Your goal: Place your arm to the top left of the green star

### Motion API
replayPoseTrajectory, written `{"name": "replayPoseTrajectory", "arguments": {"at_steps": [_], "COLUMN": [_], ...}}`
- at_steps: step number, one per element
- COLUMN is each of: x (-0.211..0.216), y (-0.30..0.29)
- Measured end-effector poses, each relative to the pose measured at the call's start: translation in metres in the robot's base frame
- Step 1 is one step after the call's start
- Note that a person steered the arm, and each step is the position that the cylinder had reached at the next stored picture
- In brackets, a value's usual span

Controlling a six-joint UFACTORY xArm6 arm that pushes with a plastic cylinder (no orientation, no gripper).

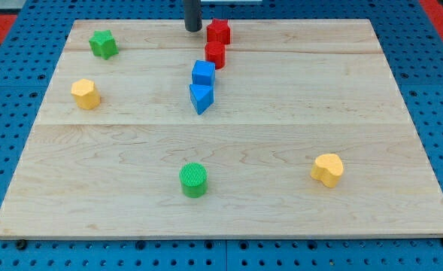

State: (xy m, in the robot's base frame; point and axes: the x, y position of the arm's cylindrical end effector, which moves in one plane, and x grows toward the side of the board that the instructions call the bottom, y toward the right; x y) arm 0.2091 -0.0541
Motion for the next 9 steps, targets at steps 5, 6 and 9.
{"name": "replayPoseTrajectory", "arguments": {"at_steps": [5, 6, 9], "x": [-0.015, -0.016, -0.014], "y": [-0.139, -0.146, -0.177]}}
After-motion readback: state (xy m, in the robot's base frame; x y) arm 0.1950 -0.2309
